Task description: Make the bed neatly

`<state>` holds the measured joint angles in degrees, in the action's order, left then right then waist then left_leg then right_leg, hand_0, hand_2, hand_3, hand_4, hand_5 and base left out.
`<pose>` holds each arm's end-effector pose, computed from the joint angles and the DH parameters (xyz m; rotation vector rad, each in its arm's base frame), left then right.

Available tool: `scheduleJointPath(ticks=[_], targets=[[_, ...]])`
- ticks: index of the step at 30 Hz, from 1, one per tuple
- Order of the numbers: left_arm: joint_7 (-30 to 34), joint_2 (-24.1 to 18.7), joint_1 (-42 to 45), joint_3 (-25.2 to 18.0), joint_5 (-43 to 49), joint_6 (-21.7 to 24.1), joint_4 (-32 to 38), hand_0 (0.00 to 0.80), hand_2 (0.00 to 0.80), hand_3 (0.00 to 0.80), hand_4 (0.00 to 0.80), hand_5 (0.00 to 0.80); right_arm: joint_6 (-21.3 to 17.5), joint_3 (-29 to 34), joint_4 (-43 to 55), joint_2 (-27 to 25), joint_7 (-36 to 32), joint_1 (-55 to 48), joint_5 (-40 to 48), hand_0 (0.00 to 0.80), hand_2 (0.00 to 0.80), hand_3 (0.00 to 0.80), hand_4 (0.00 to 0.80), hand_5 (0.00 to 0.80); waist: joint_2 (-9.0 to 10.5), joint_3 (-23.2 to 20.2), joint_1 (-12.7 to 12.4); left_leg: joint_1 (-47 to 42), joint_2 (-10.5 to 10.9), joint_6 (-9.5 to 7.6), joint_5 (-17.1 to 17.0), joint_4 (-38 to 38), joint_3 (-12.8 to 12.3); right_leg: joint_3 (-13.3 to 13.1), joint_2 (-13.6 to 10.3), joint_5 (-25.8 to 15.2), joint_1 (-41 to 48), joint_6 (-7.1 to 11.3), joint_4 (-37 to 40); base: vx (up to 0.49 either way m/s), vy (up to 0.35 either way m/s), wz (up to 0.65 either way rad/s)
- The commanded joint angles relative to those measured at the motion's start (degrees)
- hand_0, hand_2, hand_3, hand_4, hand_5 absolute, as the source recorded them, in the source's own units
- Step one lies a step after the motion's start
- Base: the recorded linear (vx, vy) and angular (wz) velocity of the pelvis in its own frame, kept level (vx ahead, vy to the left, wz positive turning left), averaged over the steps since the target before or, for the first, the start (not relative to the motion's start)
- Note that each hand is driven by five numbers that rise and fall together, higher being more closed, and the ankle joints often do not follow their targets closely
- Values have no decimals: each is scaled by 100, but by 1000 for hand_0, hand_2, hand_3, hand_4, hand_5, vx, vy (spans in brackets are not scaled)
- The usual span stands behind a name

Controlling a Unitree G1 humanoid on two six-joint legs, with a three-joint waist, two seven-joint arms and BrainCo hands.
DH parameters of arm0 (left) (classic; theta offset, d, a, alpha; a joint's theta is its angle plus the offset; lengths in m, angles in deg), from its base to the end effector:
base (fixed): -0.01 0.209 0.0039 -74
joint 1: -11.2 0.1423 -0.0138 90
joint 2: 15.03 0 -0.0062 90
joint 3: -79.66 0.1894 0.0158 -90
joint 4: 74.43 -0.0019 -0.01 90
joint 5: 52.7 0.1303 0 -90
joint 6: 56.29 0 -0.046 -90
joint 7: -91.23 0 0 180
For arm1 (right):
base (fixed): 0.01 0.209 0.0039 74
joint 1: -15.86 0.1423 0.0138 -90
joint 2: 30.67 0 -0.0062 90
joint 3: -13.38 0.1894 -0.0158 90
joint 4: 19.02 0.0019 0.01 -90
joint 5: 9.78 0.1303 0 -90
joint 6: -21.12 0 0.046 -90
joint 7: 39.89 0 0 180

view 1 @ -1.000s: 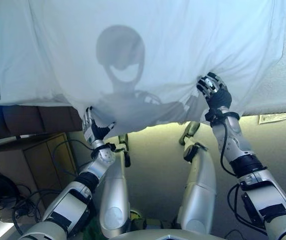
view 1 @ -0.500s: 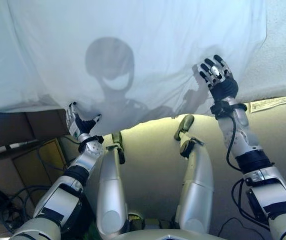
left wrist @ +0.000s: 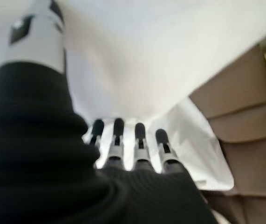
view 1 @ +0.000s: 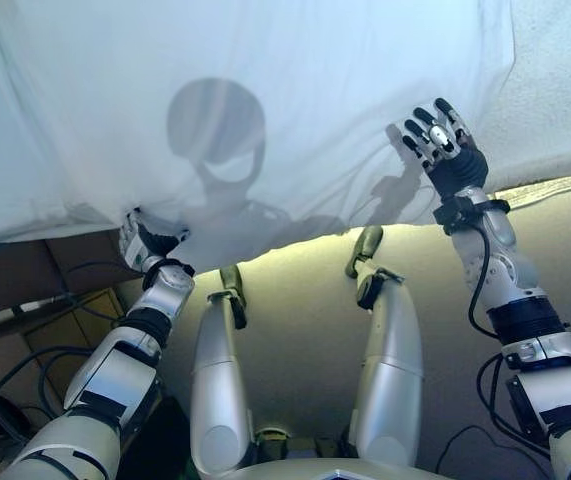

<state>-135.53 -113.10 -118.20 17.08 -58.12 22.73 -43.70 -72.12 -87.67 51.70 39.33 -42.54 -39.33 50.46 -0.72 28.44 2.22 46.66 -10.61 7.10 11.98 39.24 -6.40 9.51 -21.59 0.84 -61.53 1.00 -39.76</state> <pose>0.2972 0.2153 0.0301 0.8521 0.2921 0.6866 0.2989 -0.2307 0.1560 0.3703 -0.2410 0.1888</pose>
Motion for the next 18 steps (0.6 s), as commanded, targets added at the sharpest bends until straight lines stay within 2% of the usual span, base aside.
scheduleJointPath(ticks=[1, 4, 6, 10, 13, 16, 18], targets=[[97, -277, 292, 63, 875, -489, -234, 0, 0, 0, 0, 0, 137, 371, 699, -469, -156, -339, -28, 0, 0, 0, 0, 0, -275, -226, 143, 604, -245, 88, -1603, -678, 196, -599, -473, -1113, 98, 1165, 731, 36, 185, -8], [396, -352, 365, 261, 1294, -791, -164, 0, 0, 0, 0, 0, 297, 451, 845, -625, -158, -383, -38, 0, 0, 0, 0, 0, -343, -237, 176, 527, -223, 96, -1619, -744, 124, -639, -507, -1134, 112, 1172, 784, 23, 119, -10], [482, -375, 399, 353, 1374, -860, -135, 0, 0, 0, 0, 0, 260, 423, 900, -640, -135, -420, -45, 0, 0, 0, 0, 0, -349, -221, 171, 504, -227, 100, -1639, -774, 104, -631, -511, -1159, 149, 1177, 843, 6, 36, -17], [1048, -399, 390, 510, 1429, -1054, -249, 0, 0, 0, 0, 0, 174, 364, 911, -644, -109, -396, -24, 0, 0, 0, 0, 0, -352, -158, 138, 498, -234, 106, -1673, -792, 97, -580, -550, -1215, 213, 1177, 923, -4, 5, -9], [1742, -308, 415, 559, 1445, -1480, -463, 0, 0, 0, 0, 0, 210, 314, 944, -561, -109, -363, -79, 0, 0, 0, 0, 0, -328, -119, 135, 495, -249, 108, -1722, -814, 101, -558, -562, -1259, 244, 1177, 965, 0, 0, 0], [1996, -252, 430, 538, 1513, -1650, -615, 0, 0, 0, 0, 0, 206, 282, 992, -474, -103, -370, -140, 0, 0, 0, 0, 0, -286, -96, 130, 497, -273, 112, -1743, -819, 109, -525, -573, -1283, 271, 1164, 993, 0, 0, 0], [2241, -217, 396, 539, 1932, -1729, -782, 0, 0, 0, 0, 0, 173, 250, 960, -387, -102, -351, -188, 0, 0, 0, 0, 0, -243, -82, 125, 511, -284, 110, -1766, -809, 134, -505, -569, -1305, 289, 1146, 1005, 0, 0, 0]])
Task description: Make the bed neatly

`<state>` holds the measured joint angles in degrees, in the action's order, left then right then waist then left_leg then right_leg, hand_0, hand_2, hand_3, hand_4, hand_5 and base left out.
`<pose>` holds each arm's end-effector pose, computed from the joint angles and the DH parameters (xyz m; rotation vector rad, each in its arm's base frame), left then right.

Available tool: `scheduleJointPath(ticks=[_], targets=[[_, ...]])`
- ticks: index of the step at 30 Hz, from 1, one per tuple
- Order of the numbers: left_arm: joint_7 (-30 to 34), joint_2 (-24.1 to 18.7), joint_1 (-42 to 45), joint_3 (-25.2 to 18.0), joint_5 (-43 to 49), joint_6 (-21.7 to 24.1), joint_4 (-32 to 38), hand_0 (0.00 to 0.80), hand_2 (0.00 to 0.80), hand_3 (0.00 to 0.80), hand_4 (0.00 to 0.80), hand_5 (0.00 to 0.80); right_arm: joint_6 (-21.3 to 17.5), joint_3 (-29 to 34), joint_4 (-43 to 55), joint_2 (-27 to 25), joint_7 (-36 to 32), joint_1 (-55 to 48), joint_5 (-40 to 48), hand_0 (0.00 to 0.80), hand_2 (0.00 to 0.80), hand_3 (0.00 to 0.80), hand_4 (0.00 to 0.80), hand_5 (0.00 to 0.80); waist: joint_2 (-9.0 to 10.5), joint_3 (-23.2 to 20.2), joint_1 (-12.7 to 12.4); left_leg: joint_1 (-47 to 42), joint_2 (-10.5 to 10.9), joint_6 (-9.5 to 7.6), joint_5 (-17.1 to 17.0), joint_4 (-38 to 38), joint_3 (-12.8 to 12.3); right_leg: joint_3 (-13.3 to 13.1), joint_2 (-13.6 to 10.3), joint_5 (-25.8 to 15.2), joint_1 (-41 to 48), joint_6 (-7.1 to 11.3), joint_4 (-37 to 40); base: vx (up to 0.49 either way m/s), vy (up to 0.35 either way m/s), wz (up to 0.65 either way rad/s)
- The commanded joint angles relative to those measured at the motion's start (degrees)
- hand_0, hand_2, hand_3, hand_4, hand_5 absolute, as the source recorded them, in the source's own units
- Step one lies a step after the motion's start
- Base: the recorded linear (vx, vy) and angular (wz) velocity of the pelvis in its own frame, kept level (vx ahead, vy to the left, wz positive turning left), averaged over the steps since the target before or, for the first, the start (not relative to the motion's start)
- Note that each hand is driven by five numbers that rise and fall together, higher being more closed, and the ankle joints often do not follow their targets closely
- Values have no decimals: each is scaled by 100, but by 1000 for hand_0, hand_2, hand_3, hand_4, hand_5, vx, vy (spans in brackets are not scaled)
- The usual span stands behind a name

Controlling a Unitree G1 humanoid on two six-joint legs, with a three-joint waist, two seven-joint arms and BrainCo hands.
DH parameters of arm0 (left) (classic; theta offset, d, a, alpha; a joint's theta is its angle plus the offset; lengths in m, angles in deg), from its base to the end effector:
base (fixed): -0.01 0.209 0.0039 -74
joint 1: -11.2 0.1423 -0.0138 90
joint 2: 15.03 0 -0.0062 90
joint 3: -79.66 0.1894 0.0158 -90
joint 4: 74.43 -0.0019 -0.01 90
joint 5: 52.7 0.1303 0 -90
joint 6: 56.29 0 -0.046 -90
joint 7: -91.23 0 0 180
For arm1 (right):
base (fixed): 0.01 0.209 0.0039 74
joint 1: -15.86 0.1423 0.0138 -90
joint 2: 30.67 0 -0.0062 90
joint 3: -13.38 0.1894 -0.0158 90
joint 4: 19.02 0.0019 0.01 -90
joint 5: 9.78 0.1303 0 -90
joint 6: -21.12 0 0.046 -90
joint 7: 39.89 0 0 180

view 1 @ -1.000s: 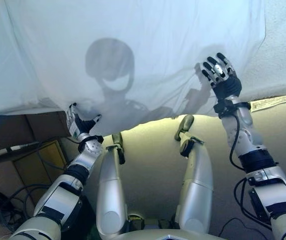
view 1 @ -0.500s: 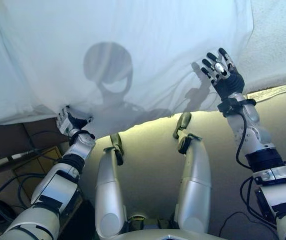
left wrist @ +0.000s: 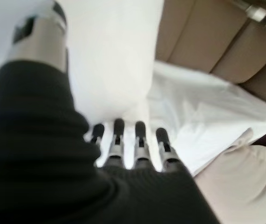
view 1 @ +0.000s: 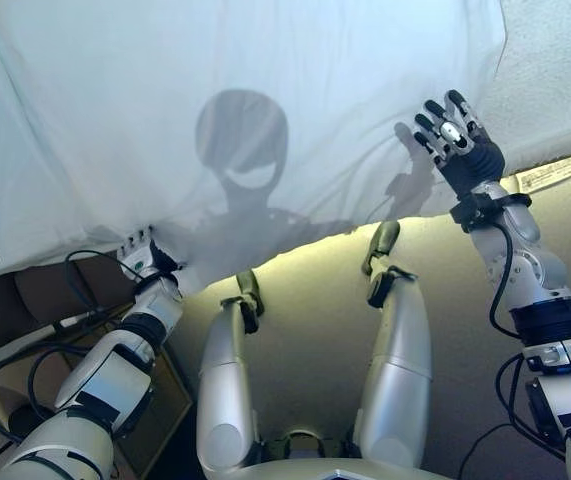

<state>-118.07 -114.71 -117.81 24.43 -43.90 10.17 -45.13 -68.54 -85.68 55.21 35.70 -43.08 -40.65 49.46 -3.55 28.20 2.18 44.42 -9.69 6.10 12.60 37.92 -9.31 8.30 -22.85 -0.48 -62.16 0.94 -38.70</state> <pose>0.2859 0.2301 0.0200 1.2314 0.5311 0.3931 0.2918 -0.2432 0.1668 0.3030 -0.2353 0.1976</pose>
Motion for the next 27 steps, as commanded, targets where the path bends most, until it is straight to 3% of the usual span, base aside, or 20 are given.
scheduleJointPath(ticks=[1, 5, 11, 20, 27], targets=[[547, -47, 346, -172, 643, -500, -685, 0, 0, 0, 0, 0, -191, 43, 603, -4, -41, -201, -108, 0, 0, 0, 0, 0, 48, -50, 131, 737, -377, 210, -1836, -679, 430, -380, -444, -1185, 354, 1145, 908, 0, 0, 0], [887, -68, 333, -88, 1211, -468, -823, 0, 0, 0, 0, 0, -185, 32, 604, 5, -41, -154, -127, 0, 0, 0, 0, 0, 41, -33, 133, 702, -371, 214, -1847, -707, 417, -360, -471, -1214, 378, 1131, 940, -2, 8, -8], [1494, 151, 526, 263, 1773, 336, -907, 0, 0, 0, 0, 0, -209, -41, 655, 89, 7, -89, -175, 0, 0, 0, 0, 0, 18, 15, 130, 553, -341, 198, -1857, -838, 383, -296, -498, -1269, 491, 1134, 1052, -4, -3, -11], [1490, 189, 657, 456, 1551, 384, -1017, 0, 0, 0, 0, 0, -550, -187, 491, 274, 112, 47, -125, 0, 0, 0, 0, 0, 165, 154, -32, 602, -398, 181, -1822, -837, 488, -96, -508, -1301, 636, 1133, 1200, -32, -80, 0], [1735, 179, 838, 591, 2140, 869, -945, 0, 0, 0, 0, 0, -764, -239, 476, 440, 157, 39, -56, 0, 0, 0, 0, 0, 257, 158, -159, 715, -446, 157, -1790, -834, 578, 48, -551, -1352, 623, 1144, 1228, -22, -85, 3]])
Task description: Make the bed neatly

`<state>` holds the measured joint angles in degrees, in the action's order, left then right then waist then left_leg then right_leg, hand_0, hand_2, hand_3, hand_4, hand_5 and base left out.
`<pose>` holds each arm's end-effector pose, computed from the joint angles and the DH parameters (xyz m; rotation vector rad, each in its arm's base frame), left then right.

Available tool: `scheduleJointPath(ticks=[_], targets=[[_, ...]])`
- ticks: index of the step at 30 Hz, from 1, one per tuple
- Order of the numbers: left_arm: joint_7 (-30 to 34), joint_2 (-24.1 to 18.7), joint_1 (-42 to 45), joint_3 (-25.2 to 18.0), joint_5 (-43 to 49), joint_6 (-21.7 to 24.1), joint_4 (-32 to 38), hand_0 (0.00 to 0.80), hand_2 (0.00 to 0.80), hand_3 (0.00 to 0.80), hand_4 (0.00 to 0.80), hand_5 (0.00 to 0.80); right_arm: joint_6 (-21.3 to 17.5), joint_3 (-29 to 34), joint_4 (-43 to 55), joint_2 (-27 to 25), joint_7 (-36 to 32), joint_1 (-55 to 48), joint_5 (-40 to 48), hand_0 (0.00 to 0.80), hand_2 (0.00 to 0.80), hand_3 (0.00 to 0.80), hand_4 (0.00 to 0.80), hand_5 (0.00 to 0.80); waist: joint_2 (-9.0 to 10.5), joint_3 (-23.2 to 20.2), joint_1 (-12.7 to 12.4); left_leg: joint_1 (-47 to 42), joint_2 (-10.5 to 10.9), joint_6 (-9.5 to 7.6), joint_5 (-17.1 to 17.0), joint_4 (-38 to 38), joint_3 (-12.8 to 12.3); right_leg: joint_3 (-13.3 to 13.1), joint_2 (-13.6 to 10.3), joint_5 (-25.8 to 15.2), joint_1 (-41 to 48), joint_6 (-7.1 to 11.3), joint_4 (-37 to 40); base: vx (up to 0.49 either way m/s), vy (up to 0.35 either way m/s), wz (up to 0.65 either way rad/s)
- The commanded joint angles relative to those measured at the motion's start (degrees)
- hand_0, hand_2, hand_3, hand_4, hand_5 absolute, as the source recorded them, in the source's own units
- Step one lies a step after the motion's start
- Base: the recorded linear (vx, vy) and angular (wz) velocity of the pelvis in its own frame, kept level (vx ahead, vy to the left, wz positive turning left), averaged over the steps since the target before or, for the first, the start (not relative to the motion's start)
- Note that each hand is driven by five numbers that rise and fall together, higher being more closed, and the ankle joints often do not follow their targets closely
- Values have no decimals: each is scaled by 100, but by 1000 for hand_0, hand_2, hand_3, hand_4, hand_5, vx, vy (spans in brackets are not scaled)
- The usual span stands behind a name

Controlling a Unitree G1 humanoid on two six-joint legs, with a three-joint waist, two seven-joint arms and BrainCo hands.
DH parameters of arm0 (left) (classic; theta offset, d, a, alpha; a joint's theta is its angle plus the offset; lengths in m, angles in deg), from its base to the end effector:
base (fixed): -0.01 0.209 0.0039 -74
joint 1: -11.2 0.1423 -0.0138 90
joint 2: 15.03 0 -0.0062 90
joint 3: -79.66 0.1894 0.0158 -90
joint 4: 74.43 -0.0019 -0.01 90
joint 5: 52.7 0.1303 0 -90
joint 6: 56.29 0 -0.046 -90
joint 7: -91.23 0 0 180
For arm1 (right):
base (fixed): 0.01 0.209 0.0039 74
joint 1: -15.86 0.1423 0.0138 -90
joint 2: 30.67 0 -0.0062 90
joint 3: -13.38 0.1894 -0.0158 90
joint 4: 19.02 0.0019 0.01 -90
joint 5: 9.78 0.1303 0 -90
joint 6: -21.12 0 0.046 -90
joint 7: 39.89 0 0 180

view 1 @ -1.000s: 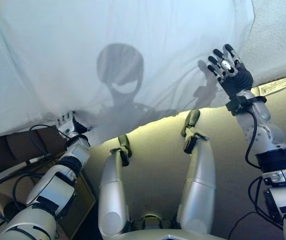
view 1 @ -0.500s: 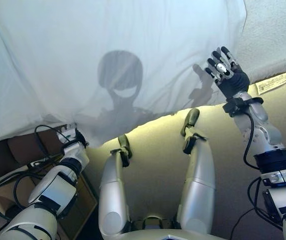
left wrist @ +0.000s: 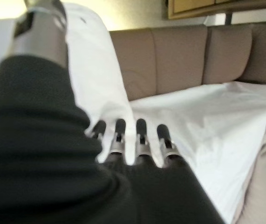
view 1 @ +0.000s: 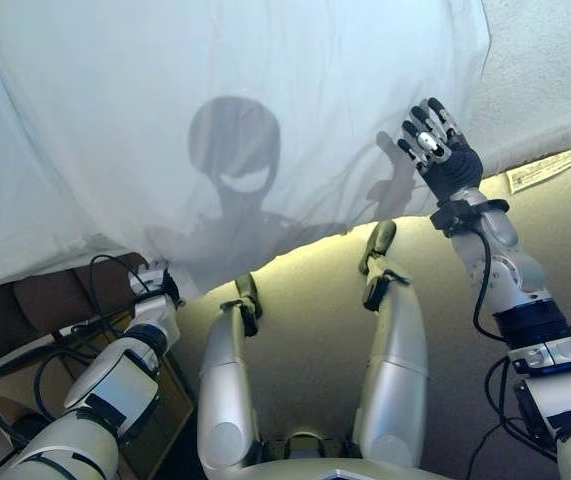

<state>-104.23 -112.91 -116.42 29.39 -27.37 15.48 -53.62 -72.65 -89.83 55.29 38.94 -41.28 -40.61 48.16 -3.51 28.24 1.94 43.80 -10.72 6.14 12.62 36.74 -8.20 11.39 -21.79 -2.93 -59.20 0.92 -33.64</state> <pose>0.2704 0.2354 -0.0009 1.5069 0.6483 0.0401 0.2940 -0.2218 0.1550 0.3134 -0.2445 0.2211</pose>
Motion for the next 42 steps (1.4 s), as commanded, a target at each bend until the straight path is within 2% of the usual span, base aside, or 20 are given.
scheduleJointPath(ticks=[1, 5, 6, 10, 11, 13, 14, 17, 22, 26, 30, 33, 38, 42], targets=[[373, -4, 724, 155, 711, 485, -66, 0, 0, 0, 0, 0, -352, 189, 466, 107, -29, 34, 99, 0, 0, 0, 0, 0, 252, 155, -142, 768, -343, 154, -1787, -729, 471, -250, -665, -1113, 340, 1156, 736, -4, -36, 9], [314, 44, 895, 409, 929, 705, 113, 0, 0, 0, 0, 0, -430, 188, 515, 124, 20, 25, 140, 0, 0, 0, 0, 0, 259, 156, -206, 774, -340, 134, -1765, -766, 492, -184, -682, -1135, 375, 1186, 794, -5, -60, 0], [323, 49, 952, 470, 873, 622, 160, 0, 0, 0, 0, 0, -480, 192, 515, 126, 16, 1, 149, 0, 0, 0, 0, 0, 270, 156, -225, 799, -344, 130, -1753, -755, 506, -165, -684, -1143, 372, 1193, 810, -4, -102, -10], [-277, -5, 1196, 394, 127, 258, 319, 0, 0, 0, 0, 0, -787, 161, 476, 193, 5, -132, 244, 0, 0, 0, 0, 0, 354, 156, -334, 908, -397, 132, -1706, -686, 609, -40, -651, -1156, 414, 1209, 898, -3, -151, -9], [-645, -56, 1228, 243, -485, 237, 385, 0, 0, 0, 0, 0, -909, 119, 426, 234, 0, -175, 287, 0, 0, 0, 0, 0, 389, 156, -377, 942, -412, 132, -1683, -638, 647, -16, -644, -1152, 422, 1197, 893, 10, -140, -5], [-1196, -120, 1238, -61, -1224, 525, 482, 0, 0, 0, 0, 0, -1012, 80, 373, 282, -19, -233, 349, 0, 0, 0, 0, 0, 422, 156, -413, 962, -432, 129, -1661, -573, 678, -5, -646, -1135, 422, 1181, 841, 33, -101, -4], [-1472, -174, 1173, -377, -1782, 882, 622, 0, 0, 0, 0, 0, -1062, 67, 337, 325, -38, -292, 379, 0, 0, 0, 0, 0, 430, 156, -438, 954, -447, 124, -1650, -525, 685, -16, -671, -1103, 413, 1165, 753, 50, -41, -1], [-1903, -242, 931, -962, -2545, 1784, 899, 0, 0, 0, 0, 0, -929, 128, 245, 327, -102, -307, 380, 0, 0, 0, 0, 0, 358, 156, -428, 854, -447, 124, -1651, -465, 624, -133, -769, -1006, 388, 1130, 495, 59, 62, 15], [-2393, -265, 645, -1305, -2737, 2729, 1468, 0, 0, 0, 0, 0, -296, 372, 397, 89, -104, -323, 324, 0, 0, 0, 0, 0, 117, 106, -270, 564, -387, 97, -1610, -339, 461, -429, -913, -863, 371, 1097, 50, 90, 161, 32], [-2886, -280, 582, -1356, -2438, 3051, 1874, 0, 0, 0, 0, 0, -177, 491, 480, 56, -133, -481, 297, 0, 0, 0, 0, 0, 84, 24, -245, 471, -333, 70, -1529, -264, 457, -492, -898, -819, 423, 1102, -36, 64, 15, -14], [-3552, -460, 505, -1392, -1933, 2918, 2252, 0, 0, 0, 0, 0, -314, 470, 513, 217, -147, -691, 345, 0, 0, 0, 0, 0, 222, 46, -289, 514, -337, 35, -1465, -111, 561, -444, -840, -814, 522, 1102, -64, 42, -110, 4], [-3784, -623, 401, -1419, -1594, 2696, 2408, 0, 0, 0, 0, 0, -522, 351, 480, 351, -158, -775, 350, 0, 0, 0, 0, 0, 325, 95, -333, 616, -347, 29, -1421, 41, 641, -403, -796, -805, 554, 1093, -88, 12, -112, -23], [-3617, -728, 241, -1334, -1558, 2300, 2331, 0, 0, 0, 0, 0, -535, 208, 405, 412, -93, -714, 346, 0, 0, 0, 0, 0, 379, 152, -319, 937, -342, -13, -1380, 348, 753, -515, -699, -736, 301, 1033, -404, 2, -7, -6], [-3310, -729, 126, -1167, -1616, 2004, 2157, 0, 0, 0, 0, 0, -578, 79, 368, 445, -98, -599, 338, 0, 0, 0, 0, 0, 469, 153, -298, 1173, -385, -32, -1374, 431, 816, -493, -597, -766, 145, 1018, -361, -15, -29, 2]])
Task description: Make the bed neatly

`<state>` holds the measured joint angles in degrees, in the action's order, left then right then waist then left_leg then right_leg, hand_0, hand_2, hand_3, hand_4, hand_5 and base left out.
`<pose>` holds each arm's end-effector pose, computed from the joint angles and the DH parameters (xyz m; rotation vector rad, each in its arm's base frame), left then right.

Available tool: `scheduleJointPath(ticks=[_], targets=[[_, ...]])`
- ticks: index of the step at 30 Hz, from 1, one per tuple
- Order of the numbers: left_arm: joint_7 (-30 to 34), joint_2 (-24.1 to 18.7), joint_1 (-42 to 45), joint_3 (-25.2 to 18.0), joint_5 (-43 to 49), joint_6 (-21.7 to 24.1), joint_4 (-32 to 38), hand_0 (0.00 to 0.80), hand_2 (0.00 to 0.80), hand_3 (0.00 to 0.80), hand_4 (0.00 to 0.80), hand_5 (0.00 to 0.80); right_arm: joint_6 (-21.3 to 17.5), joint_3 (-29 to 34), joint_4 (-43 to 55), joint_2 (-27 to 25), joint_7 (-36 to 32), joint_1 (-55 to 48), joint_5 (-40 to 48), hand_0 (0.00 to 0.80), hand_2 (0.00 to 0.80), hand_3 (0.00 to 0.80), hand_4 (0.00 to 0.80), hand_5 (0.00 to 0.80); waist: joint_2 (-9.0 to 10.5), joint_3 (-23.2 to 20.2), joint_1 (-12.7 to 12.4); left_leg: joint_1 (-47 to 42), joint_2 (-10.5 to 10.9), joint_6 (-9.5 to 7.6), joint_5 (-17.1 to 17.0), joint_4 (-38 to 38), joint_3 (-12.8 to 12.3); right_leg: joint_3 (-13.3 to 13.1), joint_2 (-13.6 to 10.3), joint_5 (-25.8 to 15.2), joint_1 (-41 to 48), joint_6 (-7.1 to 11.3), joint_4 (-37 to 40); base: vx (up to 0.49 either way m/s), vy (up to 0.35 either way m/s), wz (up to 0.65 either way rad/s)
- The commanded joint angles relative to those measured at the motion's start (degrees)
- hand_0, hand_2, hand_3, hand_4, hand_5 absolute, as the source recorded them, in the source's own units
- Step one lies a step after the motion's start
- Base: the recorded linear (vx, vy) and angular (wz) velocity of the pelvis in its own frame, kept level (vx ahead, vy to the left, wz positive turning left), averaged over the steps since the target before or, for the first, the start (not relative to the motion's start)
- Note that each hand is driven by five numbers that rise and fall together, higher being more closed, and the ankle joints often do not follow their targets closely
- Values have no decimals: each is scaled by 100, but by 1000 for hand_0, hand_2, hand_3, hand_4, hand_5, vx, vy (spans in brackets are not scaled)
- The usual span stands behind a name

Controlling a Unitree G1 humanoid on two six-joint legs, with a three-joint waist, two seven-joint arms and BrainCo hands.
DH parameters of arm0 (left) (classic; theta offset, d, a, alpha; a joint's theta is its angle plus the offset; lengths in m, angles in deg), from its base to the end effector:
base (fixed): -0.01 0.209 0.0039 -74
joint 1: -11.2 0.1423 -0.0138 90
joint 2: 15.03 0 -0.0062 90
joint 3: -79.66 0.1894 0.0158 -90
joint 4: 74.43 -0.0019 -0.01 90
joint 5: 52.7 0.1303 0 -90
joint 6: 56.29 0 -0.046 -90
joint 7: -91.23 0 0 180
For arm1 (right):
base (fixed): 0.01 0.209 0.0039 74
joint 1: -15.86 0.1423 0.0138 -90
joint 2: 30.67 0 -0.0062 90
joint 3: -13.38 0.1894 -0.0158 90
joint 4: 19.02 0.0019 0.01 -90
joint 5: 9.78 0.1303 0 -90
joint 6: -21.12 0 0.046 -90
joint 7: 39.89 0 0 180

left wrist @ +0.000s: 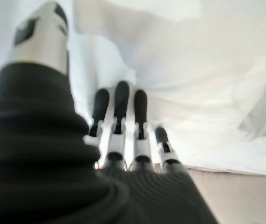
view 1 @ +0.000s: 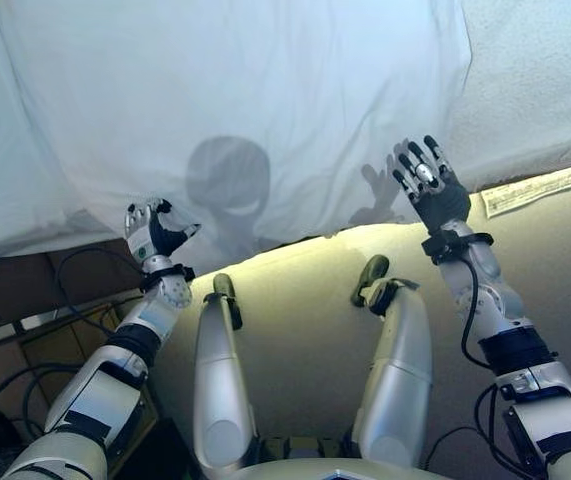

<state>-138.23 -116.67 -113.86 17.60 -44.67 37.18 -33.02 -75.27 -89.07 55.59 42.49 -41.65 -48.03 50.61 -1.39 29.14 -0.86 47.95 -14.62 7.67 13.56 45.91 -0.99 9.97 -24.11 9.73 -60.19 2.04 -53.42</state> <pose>0.2939 0.2109 0.0440 0.9134 -0.1463 0.5602 0.2781 -0.2206 0.1172 0.4290 -0.1760 0.1789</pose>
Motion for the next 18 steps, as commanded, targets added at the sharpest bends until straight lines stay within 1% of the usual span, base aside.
scheduleJointPath(ticks=[1, 4, 10, 12, 18], targets=[[116, -357, -173, 60, 82, -219, 25, 0, 0, 0, 0, 0, -335, -27, 325, 104, -60, 184, 90, 0, 0, 0, 0, 0, 282, 63, -16, 828, -11, -182, -1481, -475, 113, -347, -334, -2055, 202, 904, 1642, -31, -45, -7], [196, -429, -306, 127, -5, -380, -149, 0, 0, 0, 0, 0, -411, -112, 273, 88, -85, 270, 128, 0, 0, 0, 0, 0, 378, 65, -11, 1075, -71, -171, -1514, -409, 182, -327, -250, -2129, 52, 912, 1706, -33, -49, -22], [228, -657, -530, 248, 290, -435, -435, 0, 0, 0, 0, 0, -496, -159, 171, -95, -185, 462, 327, 0, 0, 0, 0, 0, 507, 66, 0, 1557, -102, -159, -1510, -228, 302, -313, -119, -2236, -290, 913, 1758, -34, -16, -31], [225, -720, -584, 245, 254, -477, -468, 0, 0, 0, 0, 0, -498, -146, 165, -160, -210, 503, 399, 0, 0, 0, 0, 0, 517, 66, 7, 1697, -88, -165, -1480, -141, 321, -331, -89, -2236, -415, 905, 1710, -32, 30, -18], [467, -885, -617, 250, 52, -551, -522, 0, 0, 0, 0, 0, -377, -7, 158, -359, -417, 506, 624, 0, 0, 0, 0, 0, 519, 66, 29, 2049, -21, -199, -1361, 83, 344, -380, -7, -2197, -717, 888, 1591, -26, 40, 0]])
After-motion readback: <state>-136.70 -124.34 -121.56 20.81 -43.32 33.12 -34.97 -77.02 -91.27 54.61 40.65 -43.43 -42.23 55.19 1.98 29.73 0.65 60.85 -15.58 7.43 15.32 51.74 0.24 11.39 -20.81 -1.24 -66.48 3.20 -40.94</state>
